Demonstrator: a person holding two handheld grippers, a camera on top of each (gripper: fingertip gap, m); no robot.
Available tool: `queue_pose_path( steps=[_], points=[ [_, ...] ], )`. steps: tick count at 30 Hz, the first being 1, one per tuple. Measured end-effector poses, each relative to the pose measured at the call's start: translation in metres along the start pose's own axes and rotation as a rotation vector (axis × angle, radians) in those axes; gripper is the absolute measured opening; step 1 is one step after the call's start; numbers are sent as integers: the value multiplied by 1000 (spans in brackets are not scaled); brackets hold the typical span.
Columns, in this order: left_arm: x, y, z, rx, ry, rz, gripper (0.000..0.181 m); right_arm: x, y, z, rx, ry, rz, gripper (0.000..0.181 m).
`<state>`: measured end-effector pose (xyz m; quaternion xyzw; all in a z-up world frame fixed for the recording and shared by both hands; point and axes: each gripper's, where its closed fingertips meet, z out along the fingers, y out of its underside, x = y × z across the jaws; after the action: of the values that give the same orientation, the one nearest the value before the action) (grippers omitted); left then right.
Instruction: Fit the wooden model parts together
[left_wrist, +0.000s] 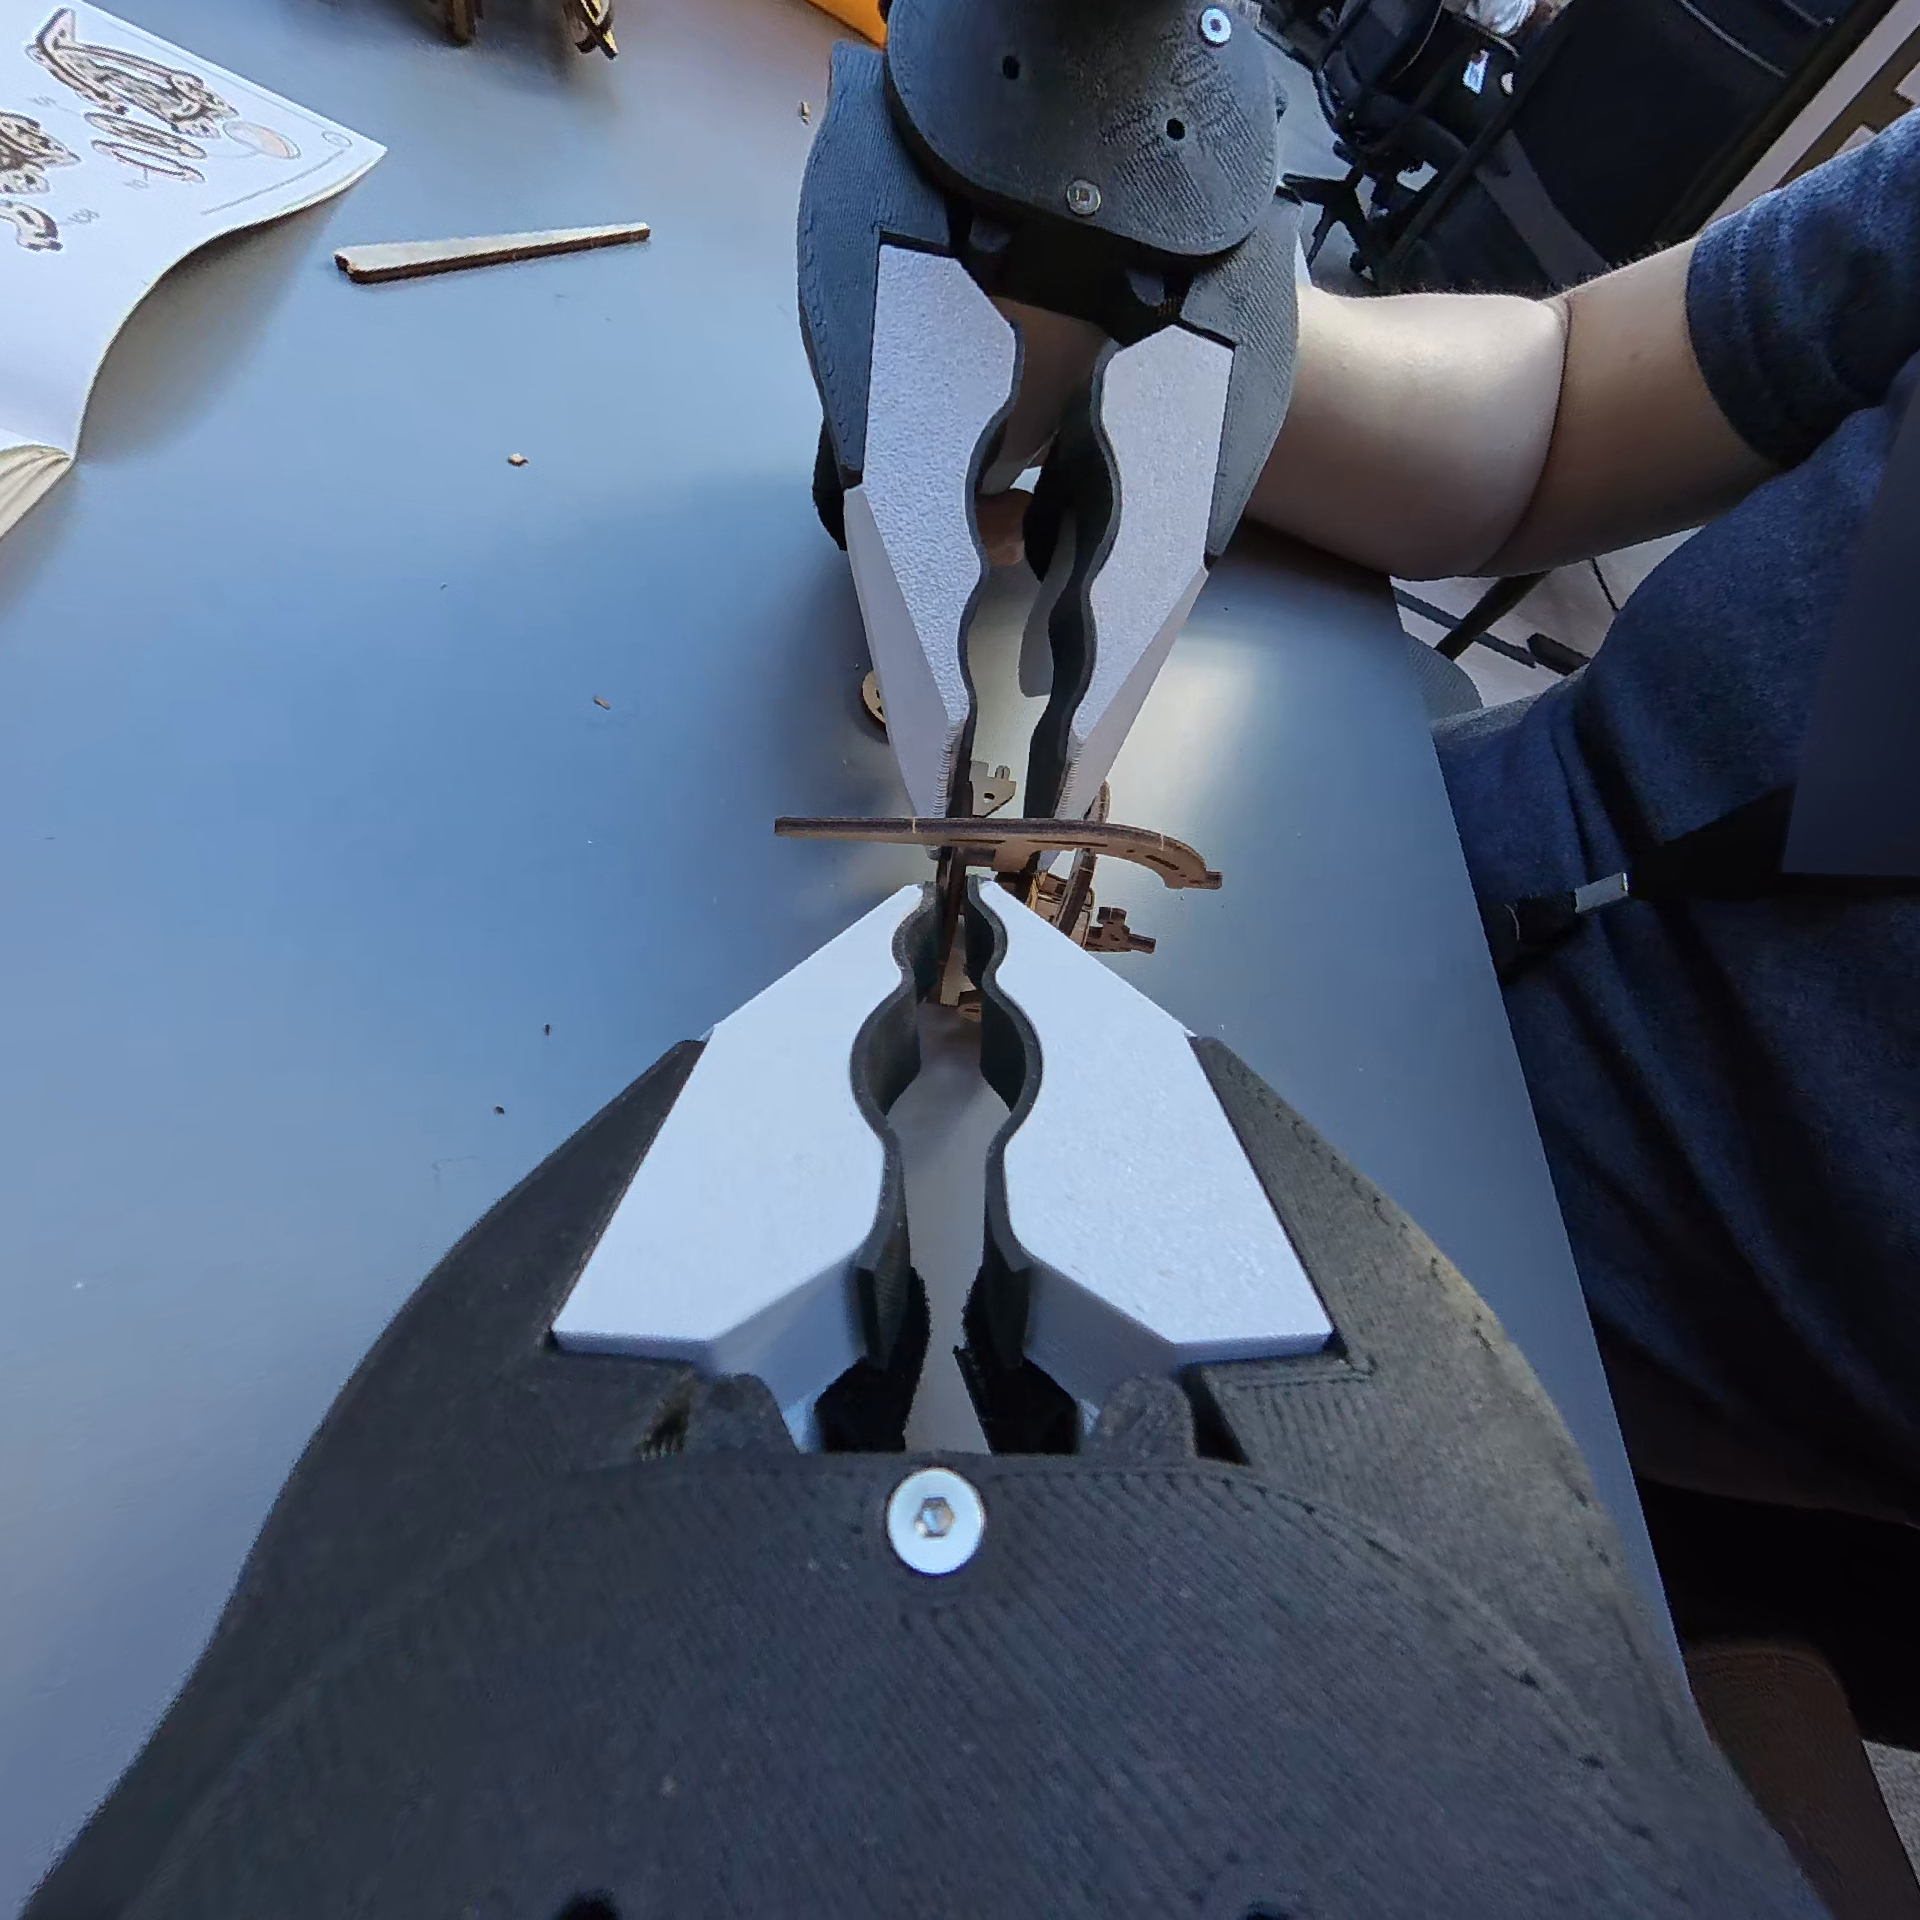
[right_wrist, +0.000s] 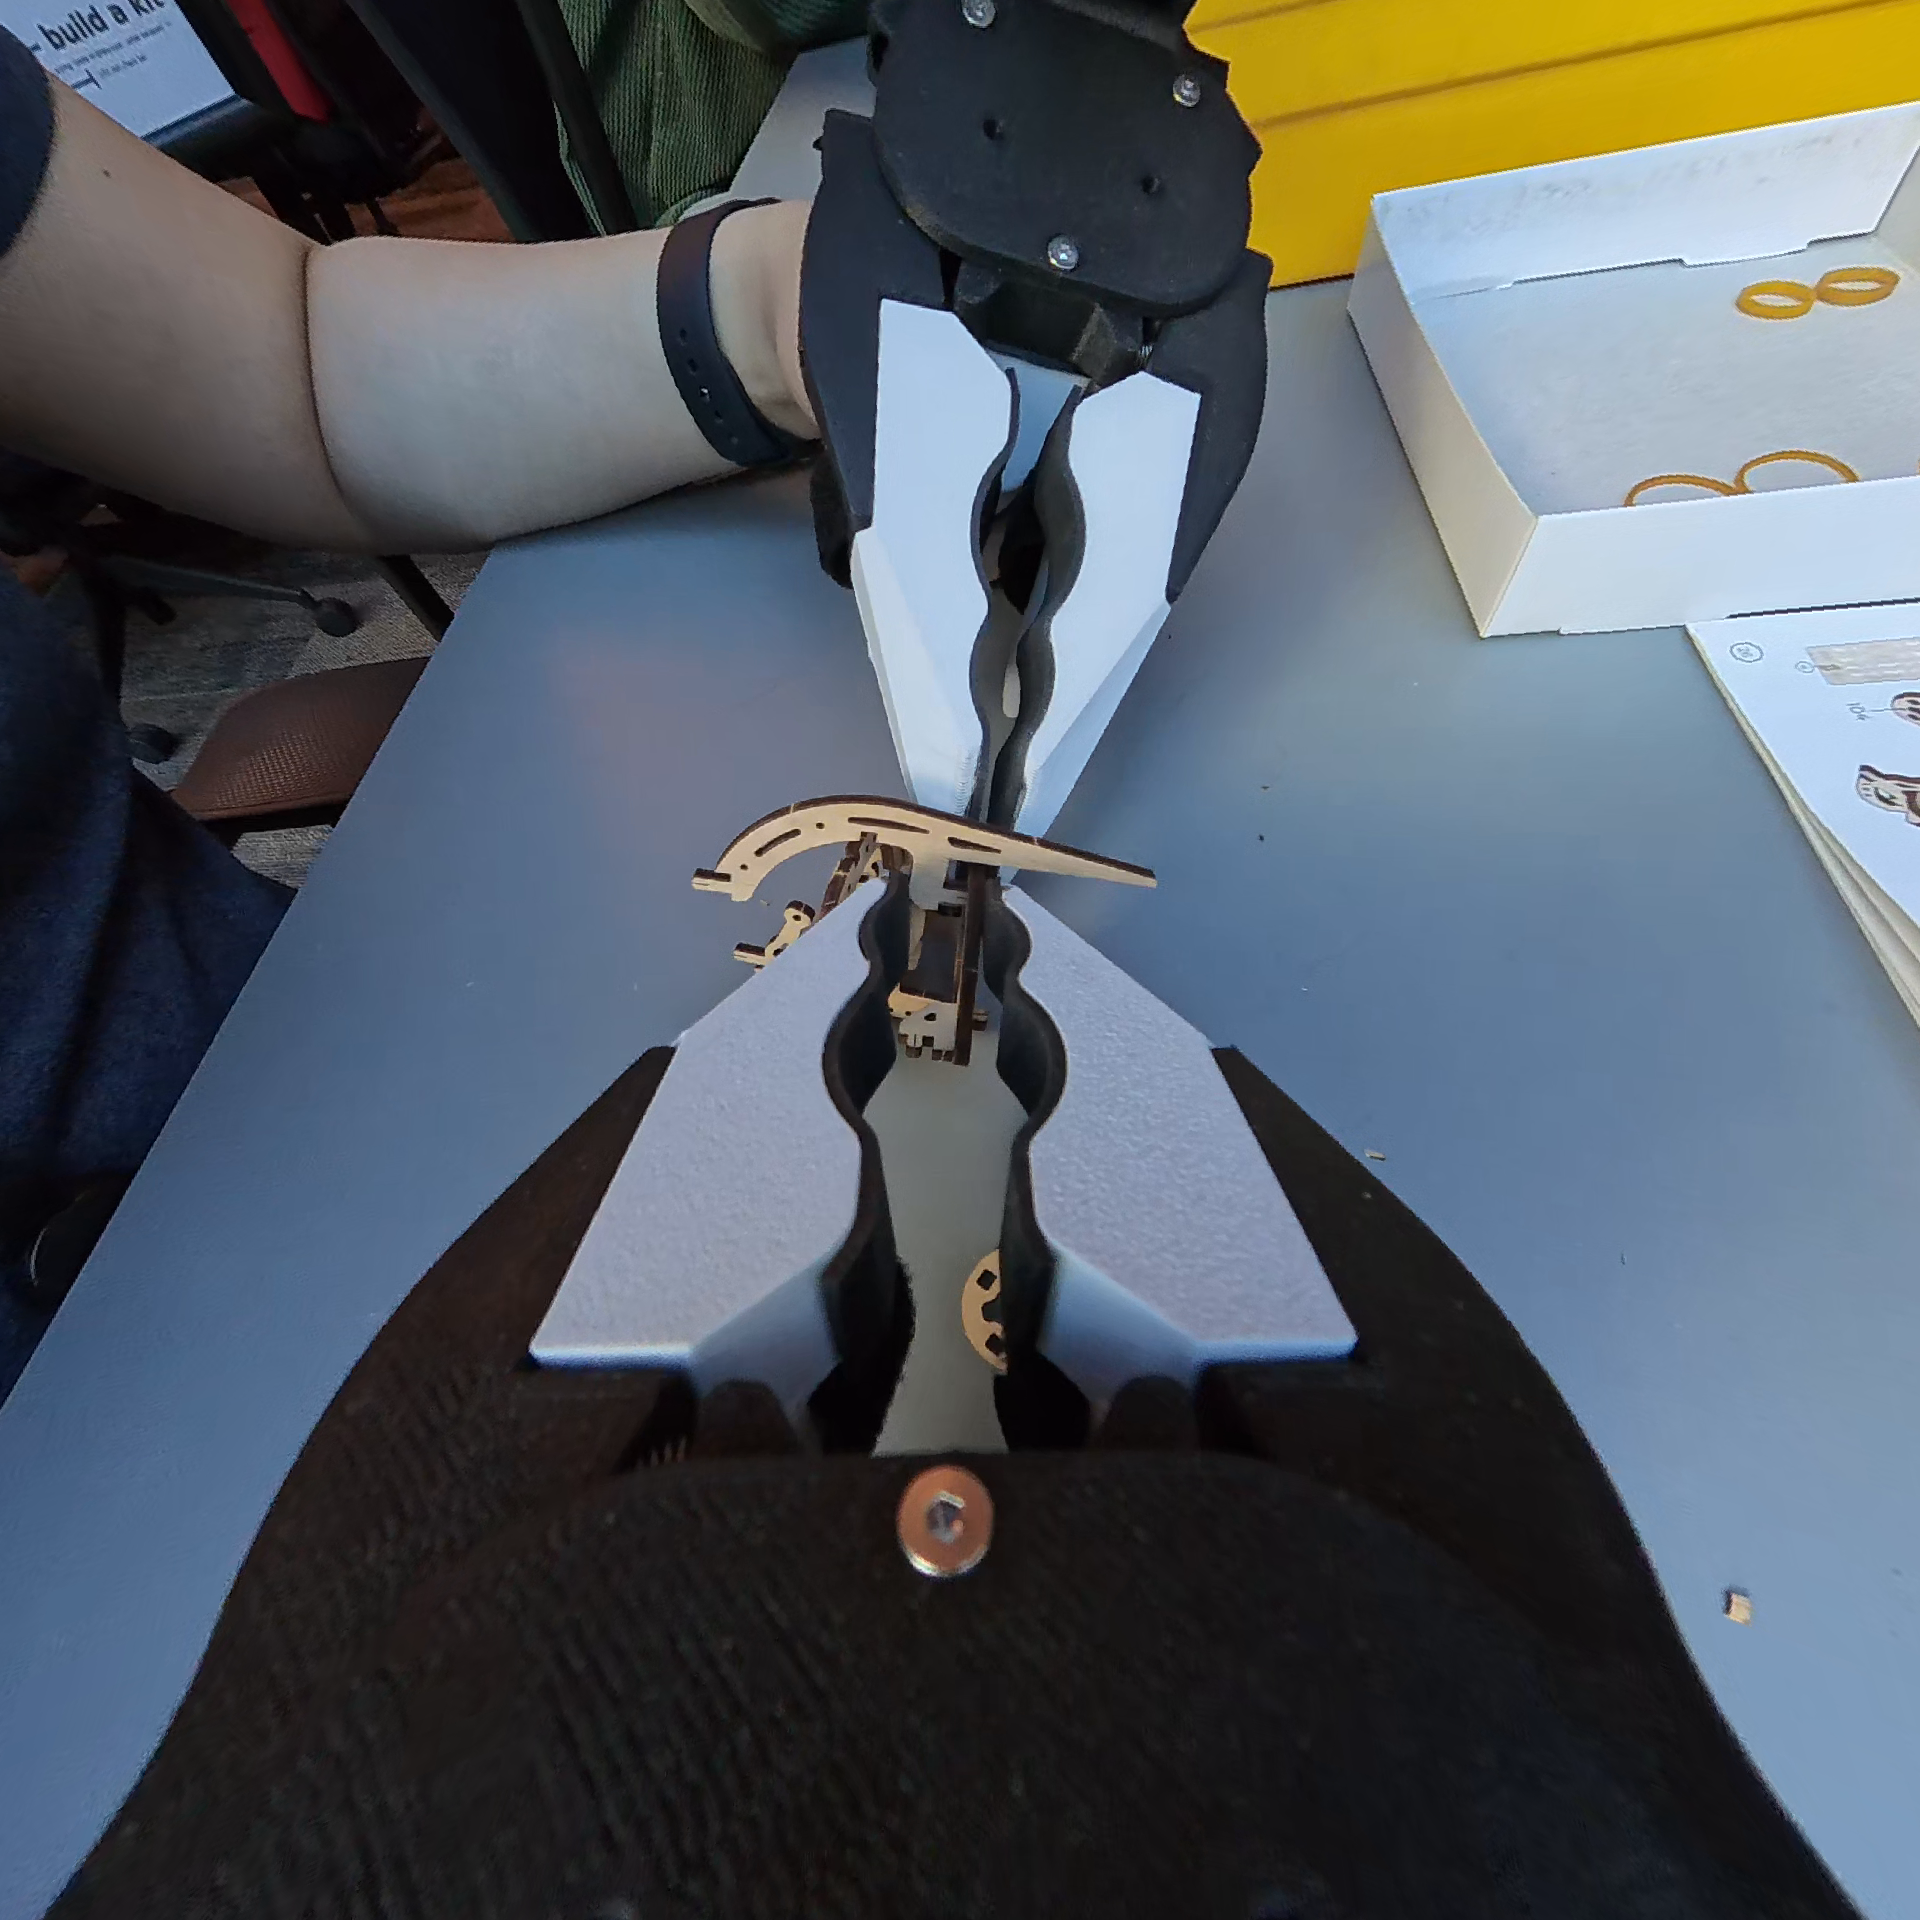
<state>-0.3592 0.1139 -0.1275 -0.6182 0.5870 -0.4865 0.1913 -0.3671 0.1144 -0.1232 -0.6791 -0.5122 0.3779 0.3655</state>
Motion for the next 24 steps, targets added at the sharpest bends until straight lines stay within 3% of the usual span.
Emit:
queue_pose_path(
  steps=[9,24],
  points=[
    [1,0,0,-1,-6,3,2,-1,0,0,-10,8,-22,13],
    [1,-1,3,5,10,-1,1,1,2,-1,5,-65,185,21]
  ],
)
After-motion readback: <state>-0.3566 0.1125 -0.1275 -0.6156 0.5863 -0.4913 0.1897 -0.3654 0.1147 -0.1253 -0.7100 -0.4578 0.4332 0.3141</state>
